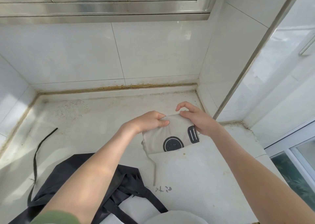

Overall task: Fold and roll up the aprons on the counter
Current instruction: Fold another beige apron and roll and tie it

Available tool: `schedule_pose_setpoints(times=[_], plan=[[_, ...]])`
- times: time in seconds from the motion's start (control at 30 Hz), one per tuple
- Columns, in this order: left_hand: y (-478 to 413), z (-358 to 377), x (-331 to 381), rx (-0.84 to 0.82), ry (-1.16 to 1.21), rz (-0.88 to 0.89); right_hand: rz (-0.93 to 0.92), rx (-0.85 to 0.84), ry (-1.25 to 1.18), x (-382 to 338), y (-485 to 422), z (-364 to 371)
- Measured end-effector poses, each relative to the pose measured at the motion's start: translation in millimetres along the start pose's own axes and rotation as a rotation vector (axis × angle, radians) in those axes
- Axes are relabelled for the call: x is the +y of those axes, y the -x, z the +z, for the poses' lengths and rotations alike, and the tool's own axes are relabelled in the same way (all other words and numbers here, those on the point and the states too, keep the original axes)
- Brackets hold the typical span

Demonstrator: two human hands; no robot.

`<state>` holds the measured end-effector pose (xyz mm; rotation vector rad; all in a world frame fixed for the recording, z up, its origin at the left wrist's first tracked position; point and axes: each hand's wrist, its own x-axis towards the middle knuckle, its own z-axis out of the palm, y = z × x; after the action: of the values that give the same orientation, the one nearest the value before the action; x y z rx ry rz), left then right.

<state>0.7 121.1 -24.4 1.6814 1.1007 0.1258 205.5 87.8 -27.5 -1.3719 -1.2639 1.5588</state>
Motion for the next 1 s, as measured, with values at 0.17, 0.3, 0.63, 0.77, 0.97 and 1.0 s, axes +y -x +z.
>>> schedule_pose_setpoints(times=[0.17, 0.3, 0.63, 0.77, 0.97, 1.0], plan=[[-3.9, -12.5, 15.0, 0.164, -0.345, 0.069, -0.085, 0.067, -0.031, 2.7, -4.1, -4.0], [-1.6, -21.8, 21.6, 0.176, -0.290, 0.116, -0.081, -0.002, 0.031, -0.6, -2.0, -12.1], [9.4, -34.2, 35.6, 0.143, -0.331, 0.098, -0.108, 0.109, 0.324, -20.8, -6.7, -11.8], [12.6, -23.4, 45.5, 0.303, -0.630, 0.090, -0.152, 0.209, 0.469, -32.2, -10.6, -8.2], [0.5, -12.8, 43.7, 0.286, -0.319, 0.076, -0.260, 0.168, 0.419, -49.8, -10.5, -2.7], [-0.2, -12.7, 40.7, 0.290, -0.188, 0.071, -0.272, 0.192, 0.399, -50.8, -10.4, -2.7]])
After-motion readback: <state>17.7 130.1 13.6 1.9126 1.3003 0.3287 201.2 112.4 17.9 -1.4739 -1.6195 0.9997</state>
